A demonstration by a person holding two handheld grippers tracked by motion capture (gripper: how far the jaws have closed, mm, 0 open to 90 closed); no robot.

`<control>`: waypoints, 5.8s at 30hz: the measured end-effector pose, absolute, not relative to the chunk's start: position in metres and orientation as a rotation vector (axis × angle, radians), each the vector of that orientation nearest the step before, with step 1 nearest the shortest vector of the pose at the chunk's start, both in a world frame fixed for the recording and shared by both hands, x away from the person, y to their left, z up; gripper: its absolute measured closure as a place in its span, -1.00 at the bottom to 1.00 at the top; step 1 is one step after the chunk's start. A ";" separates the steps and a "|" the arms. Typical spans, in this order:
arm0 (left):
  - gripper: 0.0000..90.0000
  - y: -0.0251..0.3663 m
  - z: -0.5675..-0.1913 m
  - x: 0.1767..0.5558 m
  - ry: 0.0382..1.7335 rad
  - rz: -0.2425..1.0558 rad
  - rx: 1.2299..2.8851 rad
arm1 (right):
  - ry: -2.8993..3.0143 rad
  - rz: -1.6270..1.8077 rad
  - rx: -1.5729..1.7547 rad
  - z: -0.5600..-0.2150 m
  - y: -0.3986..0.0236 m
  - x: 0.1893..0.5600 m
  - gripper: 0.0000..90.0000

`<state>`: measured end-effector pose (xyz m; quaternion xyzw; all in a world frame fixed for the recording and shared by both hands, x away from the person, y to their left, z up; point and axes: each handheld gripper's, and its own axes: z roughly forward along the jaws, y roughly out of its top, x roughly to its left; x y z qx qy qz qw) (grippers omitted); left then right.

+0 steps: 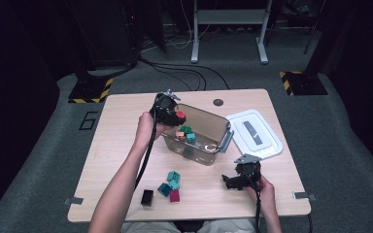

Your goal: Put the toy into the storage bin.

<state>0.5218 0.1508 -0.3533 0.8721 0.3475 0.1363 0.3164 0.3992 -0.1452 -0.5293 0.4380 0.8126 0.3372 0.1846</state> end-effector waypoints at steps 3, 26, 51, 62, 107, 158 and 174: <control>0.31 0.146 -0.360 0.525 0.924 0.339 2.316 | 2.291 0.951 1.235 -0.529 -0.145 0.399 -1.00; -0.65 0.169 -0.361 0.501 0.978 0.336 2.279 | 2.293 0.951 1.231 -0.529 -0.145 0.399 -1.00; -0.76 0.253 -0.397 0.420 1.047 0.405 2.227 | 2.293 0.951 1.232 -0.529 -0.145 0.399 -1.00; -0.78 0.267 -0.427 0.403 1.098 0.378 2.197 | 2.293 0.951 1.232 -0.529 -0.145 0.399 -1.00; -0.86 0.207 -0.490 0.413 1.137 0.246 2.237 | 2.291 0.950 1.234 -0.529 -0.145 0.399 -1.00; 0.18 0.211 -0.499 0.426 1.092 0.145 2.329 | 2.290 0.950 1.235 -0.529 -0.145 0.399 -1.00; 0.26 0.230 -0.486 0.427 1.108 0.187 2.277 | 2.290 0.951 1.234 -0.529 -0.145 0.399 -1.00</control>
